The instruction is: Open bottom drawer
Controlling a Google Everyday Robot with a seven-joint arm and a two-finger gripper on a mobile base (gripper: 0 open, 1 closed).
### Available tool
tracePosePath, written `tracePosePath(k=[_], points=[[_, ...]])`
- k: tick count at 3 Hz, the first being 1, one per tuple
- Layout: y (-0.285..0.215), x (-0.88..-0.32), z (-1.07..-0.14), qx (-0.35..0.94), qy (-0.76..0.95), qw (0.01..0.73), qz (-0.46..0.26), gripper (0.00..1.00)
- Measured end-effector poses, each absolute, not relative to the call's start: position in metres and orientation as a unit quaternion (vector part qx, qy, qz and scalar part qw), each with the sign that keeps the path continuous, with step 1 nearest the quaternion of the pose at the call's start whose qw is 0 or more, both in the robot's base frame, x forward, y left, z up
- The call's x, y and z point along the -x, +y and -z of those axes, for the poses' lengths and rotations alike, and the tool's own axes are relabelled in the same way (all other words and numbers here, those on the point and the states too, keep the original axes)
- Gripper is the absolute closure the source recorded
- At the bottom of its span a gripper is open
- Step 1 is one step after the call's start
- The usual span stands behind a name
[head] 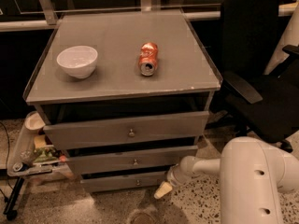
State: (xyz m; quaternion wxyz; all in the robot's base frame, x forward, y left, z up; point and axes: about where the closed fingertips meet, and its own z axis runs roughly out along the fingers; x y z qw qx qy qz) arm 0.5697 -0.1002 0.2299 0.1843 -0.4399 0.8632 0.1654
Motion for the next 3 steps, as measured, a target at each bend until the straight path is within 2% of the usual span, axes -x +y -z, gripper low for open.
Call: tracePosePath(k=[3], points=[[-0.104, -0.595, -0.193, 0.444, 0.862, 0.178, -0.166, 0.00]])
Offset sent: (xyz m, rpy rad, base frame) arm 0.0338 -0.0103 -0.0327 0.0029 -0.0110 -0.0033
